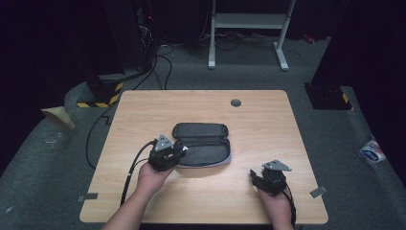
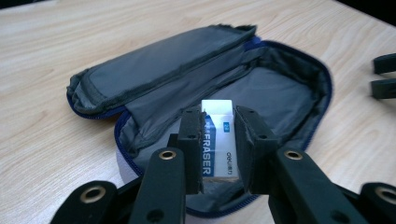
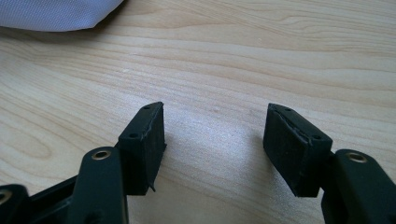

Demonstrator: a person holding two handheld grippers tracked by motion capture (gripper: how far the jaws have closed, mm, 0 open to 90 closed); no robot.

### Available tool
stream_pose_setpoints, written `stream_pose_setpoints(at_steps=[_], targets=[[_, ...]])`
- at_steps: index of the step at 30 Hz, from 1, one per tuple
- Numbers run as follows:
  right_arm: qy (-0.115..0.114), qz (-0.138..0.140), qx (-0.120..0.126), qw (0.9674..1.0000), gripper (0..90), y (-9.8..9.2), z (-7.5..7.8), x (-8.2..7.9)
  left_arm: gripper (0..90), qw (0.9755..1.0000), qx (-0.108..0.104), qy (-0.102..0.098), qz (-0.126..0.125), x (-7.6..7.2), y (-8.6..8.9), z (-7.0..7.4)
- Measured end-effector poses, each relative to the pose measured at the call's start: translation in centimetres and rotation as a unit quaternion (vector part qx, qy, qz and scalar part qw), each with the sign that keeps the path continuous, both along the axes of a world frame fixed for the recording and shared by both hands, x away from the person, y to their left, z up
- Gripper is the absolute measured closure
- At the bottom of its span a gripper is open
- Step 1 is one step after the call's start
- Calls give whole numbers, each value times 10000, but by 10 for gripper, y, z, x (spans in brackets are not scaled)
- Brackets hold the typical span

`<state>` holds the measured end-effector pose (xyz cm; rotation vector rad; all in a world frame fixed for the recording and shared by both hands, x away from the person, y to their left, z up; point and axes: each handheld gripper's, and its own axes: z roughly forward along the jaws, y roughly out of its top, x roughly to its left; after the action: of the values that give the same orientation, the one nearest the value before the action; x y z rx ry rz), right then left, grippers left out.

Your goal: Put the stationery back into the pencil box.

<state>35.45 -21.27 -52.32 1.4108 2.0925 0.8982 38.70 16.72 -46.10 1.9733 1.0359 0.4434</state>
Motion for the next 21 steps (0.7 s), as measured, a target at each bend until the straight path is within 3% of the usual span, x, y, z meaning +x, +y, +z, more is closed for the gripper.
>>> stream_pose_setpoints(at_steps=[4,7,18,21], targets=[[-4,6,-6,10000,384,0,0,0,728,9999,86,84,18,6,-3,-5],[-10,16,-14,10000,385,0,0,0,728,9994,266,200,44,9,-6,-11],[-14,18,-16,10000,385,0,0,0,727,9979,593,246,64,7,-7,-23],[-15,20,-18,10000,385,0,0,0,727,9978,592,284,108,7,-4,-26]])
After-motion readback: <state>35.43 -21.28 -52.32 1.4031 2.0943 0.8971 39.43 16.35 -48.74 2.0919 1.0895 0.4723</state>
